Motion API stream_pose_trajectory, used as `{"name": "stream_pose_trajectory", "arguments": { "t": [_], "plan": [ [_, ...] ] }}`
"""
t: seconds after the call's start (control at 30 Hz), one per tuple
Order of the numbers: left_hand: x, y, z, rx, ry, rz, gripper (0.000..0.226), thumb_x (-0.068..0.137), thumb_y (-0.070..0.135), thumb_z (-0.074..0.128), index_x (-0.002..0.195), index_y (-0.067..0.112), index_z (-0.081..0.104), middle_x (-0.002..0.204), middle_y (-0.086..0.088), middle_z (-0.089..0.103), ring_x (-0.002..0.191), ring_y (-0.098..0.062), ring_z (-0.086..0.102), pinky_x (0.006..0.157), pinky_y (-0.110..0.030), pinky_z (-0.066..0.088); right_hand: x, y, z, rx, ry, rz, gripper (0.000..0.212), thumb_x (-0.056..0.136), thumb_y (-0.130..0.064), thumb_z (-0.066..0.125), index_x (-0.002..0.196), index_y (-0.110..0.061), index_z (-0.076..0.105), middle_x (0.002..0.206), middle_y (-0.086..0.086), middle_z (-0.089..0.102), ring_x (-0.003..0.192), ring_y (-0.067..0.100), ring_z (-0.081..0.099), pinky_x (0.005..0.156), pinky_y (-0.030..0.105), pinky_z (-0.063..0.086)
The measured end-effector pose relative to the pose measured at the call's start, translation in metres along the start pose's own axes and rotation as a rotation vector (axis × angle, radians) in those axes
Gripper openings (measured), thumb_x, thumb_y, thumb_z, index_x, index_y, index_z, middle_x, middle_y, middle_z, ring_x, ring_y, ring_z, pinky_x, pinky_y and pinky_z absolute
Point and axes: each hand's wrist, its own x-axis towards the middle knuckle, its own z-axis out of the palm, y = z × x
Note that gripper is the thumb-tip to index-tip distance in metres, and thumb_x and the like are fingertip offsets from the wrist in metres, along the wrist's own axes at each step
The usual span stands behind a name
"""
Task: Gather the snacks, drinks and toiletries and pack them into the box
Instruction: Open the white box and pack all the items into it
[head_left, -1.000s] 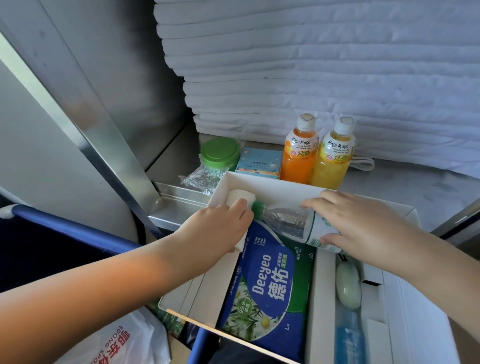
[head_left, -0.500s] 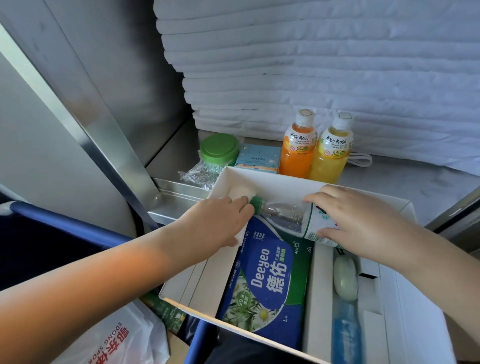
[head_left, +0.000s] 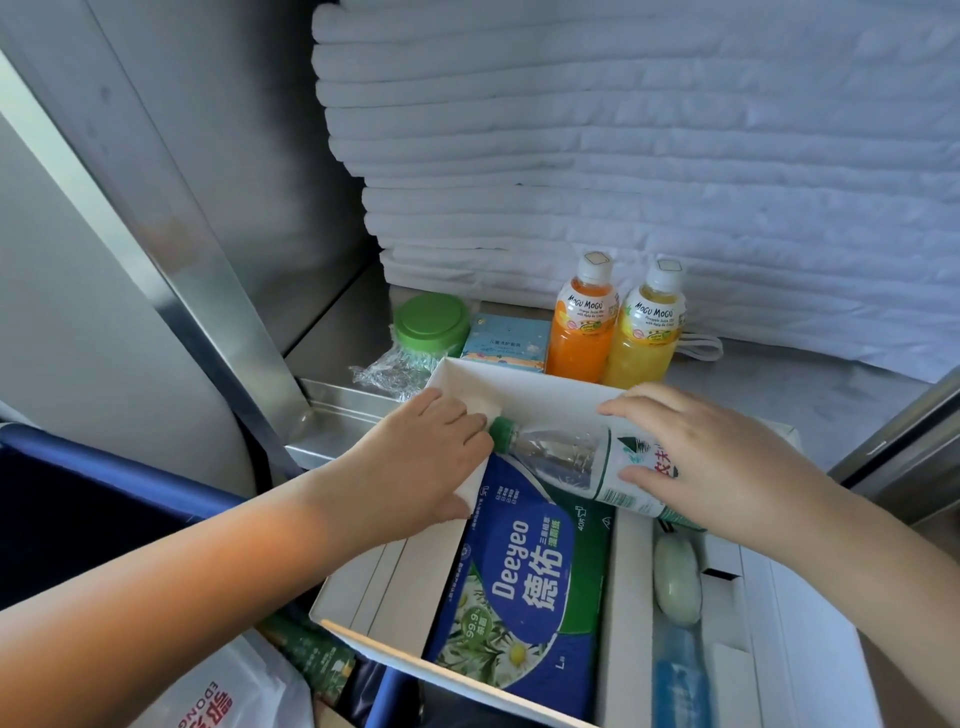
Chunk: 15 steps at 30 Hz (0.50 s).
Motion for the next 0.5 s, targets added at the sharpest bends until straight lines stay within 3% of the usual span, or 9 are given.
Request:
{"name": "stream_pose_trajectory", "arguments": {
  "t": [0.1, 0.2, 0.3, 0.4, 0.5],
  "plan": [
    [0.001, -0.013, -0.020, -0.183, 0.054, -0.054, 0.070, 0.081, 0.066, 0.026, 0.132, 0.022, 0.044, 0.137, 0.004, 0.047, 0.126, -0.015, 0.040, 0.109, -0.031, 0.023, 0.002, 0.001, -0.008, 0.046, 0.137, -0.007, 0.043, 0.088, -0.038, 0.055, 0.130, -0.033, 0.048, 0.124, -0.019, 0.046, 0.108, 0.001, 0.045, 0.075, 0.020, 0.038],
    [0.014, -0.031, -0.034, -0.340, 0.192, -0.131, 0.059, 0.084, 0.060, 0.030, 0.127, 0.025, 0.050, 0.131, 0.006, 0.053, 0.121, -0.013, 0.046, 0.103, -0.027, 0.029, 0.009, 0.002, -0.011, 0.059, 0.181, -0.059, 0.039, 0.088, -0.035, 0.055, 0.126, -0.028, 0.053, 0.121, -0.015, 0.049, 0.111, 0.003, 0.045, 0.081, 0.022, 0.043],
    [0.035, -0.044, -0.029, -0.380, 0.260, -0.214, 0.050, 0.092, 0.049, 0.039, 0.134, 0.023, 0.044, 0.135, 0.005, 0.049, 0.124, -0.014, 0.043, 0.101, -0.028, 0.034, 0.015, 0.002, -0.011, 0.014, 0.204, -0.135, 0.034, 0.085, -0.025, 0.061, 0.119, -0.020, 0.060, 0.114, -0.007, 0.056, 0.106, 0.013, 0.054, 0.080, 0.030, 0.051],
    [0.060, -0.054, -0.020, -0.582, 0.180, -0.253, 0.044, 0.096, 0.044, 0.041, 0.137, 0.029, 0.039, 0.138, 0.007, 0.046, 0.119, -0.008, 0.043, 0.092, -0.022, 0.036, 0.018, 0.006, -0.010, -0.025, 0.206, -0.202, 0.028, 0.081, -0.009, 0.069, 0.107, -0.016, 0.067, 0.103, -0.003, 0.063, 0.095, 0.016, 0.060, 0.072, 0.032, 0.055],
    [0.087, -0.068, -0.015, -0.725, 0.090, -0.225, 0.042, 0.097, 0.039, 0.044, 0.138, 0.033, 0.039, 0.141, 0.008, 0.043, 0.122, -0.006, 0.041, 0.095, -0.019, 0.028, 0.019, 0.010, -0.008, -0.009, 0.222, -0.216, 0.032, 0.076, 0.003, 0.071, 0.102, -0.016, 0.069, 0.098, -0.004, 0.065, 0.090, 0.016, 0.062, 0.065, 0.034, 0.056]
  ]
}}
